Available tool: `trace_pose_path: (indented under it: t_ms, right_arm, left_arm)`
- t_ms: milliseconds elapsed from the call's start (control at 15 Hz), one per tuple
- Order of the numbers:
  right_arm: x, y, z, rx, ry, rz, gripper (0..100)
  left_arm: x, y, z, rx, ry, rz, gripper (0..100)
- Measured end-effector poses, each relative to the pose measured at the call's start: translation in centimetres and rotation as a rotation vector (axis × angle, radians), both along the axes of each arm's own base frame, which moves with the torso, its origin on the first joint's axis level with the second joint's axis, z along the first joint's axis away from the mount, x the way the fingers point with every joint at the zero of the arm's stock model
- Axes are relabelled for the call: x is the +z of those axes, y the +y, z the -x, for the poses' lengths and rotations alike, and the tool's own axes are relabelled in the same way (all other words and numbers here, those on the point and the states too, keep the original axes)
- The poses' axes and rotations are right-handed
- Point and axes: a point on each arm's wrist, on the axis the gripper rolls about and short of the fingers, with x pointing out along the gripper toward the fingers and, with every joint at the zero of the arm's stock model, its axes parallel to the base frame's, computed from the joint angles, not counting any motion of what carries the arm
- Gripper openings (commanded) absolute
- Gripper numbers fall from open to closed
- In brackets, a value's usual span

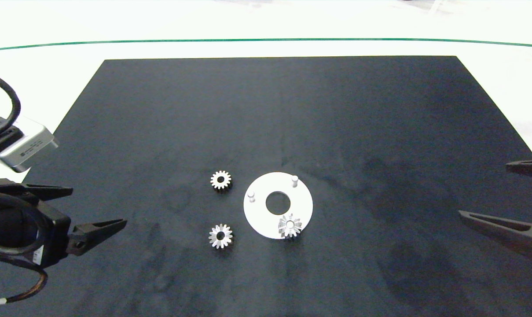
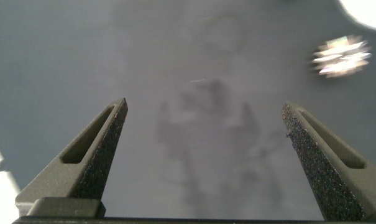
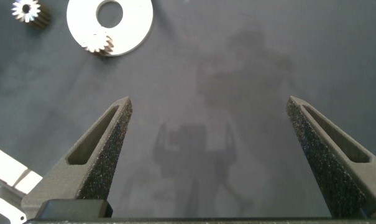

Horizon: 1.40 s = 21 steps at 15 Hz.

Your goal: Install three planetary gears onto the carrier pins

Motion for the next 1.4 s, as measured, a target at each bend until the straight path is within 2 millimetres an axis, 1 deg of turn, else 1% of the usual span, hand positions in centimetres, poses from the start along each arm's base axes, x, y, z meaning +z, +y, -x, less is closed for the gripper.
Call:
trace_pose_path:
  t_ms: [200, 400, 600, 733, 867, 1067, 1200, 1400]
  right_arm:
    - [-0.5, -0.9, 1.0, -0.001, -0.009, -0.006, 100]
    - [-0.6, -1.2, 1.5, -0.001, -0.017, -0.011, 100]
    - [-0.7, -1.5, 1.8, 0.001, -0.022, -0.014, 100]
    - [-0.9, -1.7, 2.1, 0.001, -0.025, -0.014, 100]
    - [-1.2, -1.9, 2.3, 0.003, -0.023, -0.012, 100]
    - [-1.4, -2.1, 2.5, 0.006, -0.025, -0.012, 100]
    - [-1.4, -2.1, 2.6, 0.011, -0.031, -0.006, 100]
    - [-1.6, -2.4, 2.9, 0.016, -0.036, 0.002, 100]
  left_arm:
    - [-0.4, -2.1, 0.1, -0.059, 0.064, 0.118, 100]
    - [-1.3, -4.1, -0.1, -0.131, 0.124, 0.158, 100]
    - [-2.1, -6.1, -1.1, -0.187, 0.078, 0.207, 100]
    - [-3.3, -7.3, -1.7, -0.221, 0.053, 0.216, 100]
    - [-4.8, -8.4, -1.8, -0.247, 0.045, 0.207, 100]
    - [-6.5, -9.7, -1.6, -0.253, 0.041, 0.16, 100]
    - [-7.3, -10.2, -1.7, -0.289, 0.043, 0.092, 100]
    - [-7.8, -10.9, -2.3, -0.313, 0.03, 0.052, 100]
